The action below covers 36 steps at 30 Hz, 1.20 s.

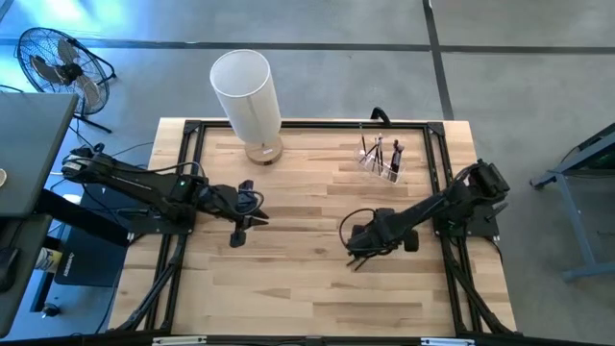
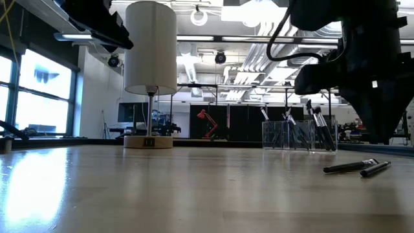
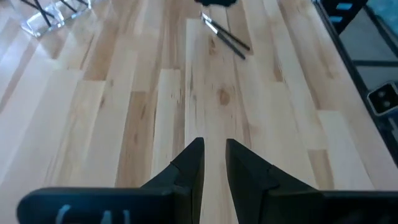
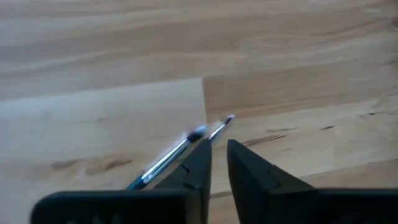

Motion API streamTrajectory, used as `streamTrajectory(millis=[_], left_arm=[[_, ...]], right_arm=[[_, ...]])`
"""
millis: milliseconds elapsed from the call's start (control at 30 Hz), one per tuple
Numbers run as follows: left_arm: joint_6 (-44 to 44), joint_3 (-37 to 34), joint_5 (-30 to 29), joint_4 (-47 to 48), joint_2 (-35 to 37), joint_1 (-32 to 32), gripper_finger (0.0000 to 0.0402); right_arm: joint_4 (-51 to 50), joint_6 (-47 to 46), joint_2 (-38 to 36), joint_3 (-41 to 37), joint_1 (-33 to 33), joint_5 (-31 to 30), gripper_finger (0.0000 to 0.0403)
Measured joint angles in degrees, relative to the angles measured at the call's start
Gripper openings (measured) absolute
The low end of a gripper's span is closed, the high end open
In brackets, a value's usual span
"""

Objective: Put items in baskets/containers
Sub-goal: Put the liner brush into the transparent organizer

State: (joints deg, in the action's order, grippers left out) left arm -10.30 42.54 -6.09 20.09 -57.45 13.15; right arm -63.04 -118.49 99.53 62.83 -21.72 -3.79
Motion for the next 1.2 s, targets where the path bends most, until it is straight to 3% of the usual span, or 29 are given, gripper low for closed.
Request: streamTrajectory(millis=[167, 300, 467, 833, 967, 1200], left_arm=[[0.0, 0.0, 0.0, 1.5, 0.0, 0.0, 0.0064], [0.2, 0.0, 0.1, 2.0, 0.0, 0.0, 0.0064], [0.2, 0.0, 0.8, 3.3, 0.0, 0.0, 0.0064], [0.5, 0.0, 0.8, 4.1, 0.0, 0.0, 0.0064], [1.2, 0.0, 0.6, 3.9, 0.0, 0.0, 0.0064], [1.3, 0.0, -0.9, 3.9, 0.0, 0.0, 0.0064]], right_arm=[[0.1, -1.5, -0.2, -1.4, 1.2, 1.4, 0.0084], [6.1, -3.7, -0.3, -5.7, 1.5, 4.3, 0.0104], [12.1, -5.2, -0.5, -9.2, 1.7, 3.8, 0.0107], [15.2, -6.0, -0.6, -11.0, 2.6, 5.4, 0.0106], [15.5, -5.6, -0.5, -11.0, 2.6, 4.9, 0.0085], [16.0, -2.5, -0.5, -11.1, 2.5, 1.4, 0.0007]])
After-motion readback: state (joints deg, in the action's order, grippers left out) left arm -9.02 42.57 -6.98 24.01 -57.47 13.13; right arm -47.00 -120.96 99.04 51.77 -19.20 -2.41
